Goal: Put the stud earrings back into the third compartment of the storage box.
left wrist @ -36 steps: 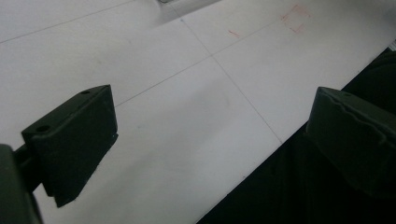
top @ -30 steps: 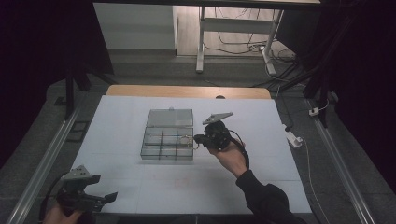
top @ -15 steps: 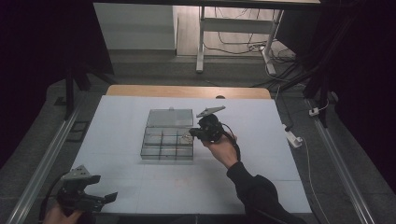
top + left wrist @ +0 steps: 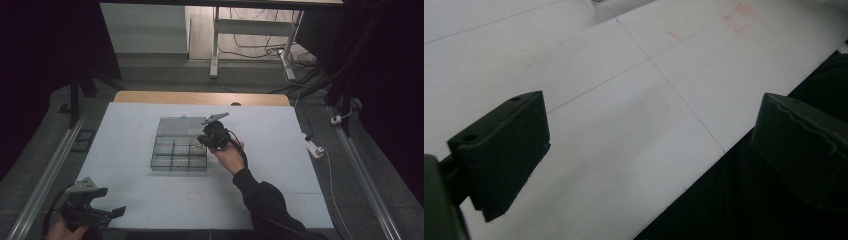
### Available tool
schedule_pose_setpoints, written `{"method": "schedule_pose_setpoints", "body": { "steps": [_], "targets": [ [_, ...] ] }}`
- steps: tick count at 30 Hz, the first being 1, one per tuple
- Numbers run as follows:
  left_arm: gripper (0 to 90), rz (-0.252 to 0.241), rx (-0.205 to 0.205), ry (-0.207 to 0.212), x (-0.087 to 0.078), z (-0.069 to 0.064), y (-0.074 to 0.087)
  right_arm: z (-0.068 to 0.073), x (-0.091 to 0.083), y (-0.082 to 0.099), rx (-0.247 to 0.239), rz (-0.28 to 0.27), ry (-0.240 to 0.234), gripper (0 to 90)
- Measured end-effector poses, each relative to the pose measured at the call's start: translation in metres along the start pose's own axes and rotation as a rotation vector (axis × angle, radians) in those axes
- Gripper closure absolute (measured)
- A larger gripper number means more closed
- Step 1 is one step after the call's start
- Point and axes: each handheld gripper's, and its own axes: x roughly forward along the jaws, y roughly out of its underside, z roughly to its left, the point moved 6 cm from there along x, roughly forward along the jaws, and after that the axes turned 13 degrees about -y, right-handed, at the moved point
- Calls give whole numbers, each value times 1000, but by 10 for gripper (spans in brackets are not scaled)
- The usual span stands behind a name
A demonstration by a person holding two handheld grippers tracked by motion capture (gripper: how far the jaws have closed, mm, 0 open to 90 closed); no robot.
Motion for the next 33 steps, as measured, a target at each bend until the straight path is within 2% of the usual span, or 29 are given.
{"method": "schedule_pose_setpoints", "body": {
  "steps": [11, 15, 17, 21, 25, 33],
  "targets": [
    [25, 5, 6, -2, 0, 0, 0, -6, 20, 6, 4, 32, 22, 850],
    [25, 5, 7, -2, 0, 0, 0, -5, 20, 7, 12, 34, 19, 829],
    [25, 4, 7, -2, 0, 0, 0, -4, 17, 4, 19, 17, 11, 809],
    [25, 4, 8, -2, 0, 0, 0, 0, 8, 0, 21, -11, -11, 744],
    [25, 5, 7, -3, 0, 0, 0, 5, -3, 0, 38, -15, -42, 658],
    [25, 5, 6, -3, 0, -1, 0, 12, -23, 7, 51, -33, -86, 437]
  ]
}}
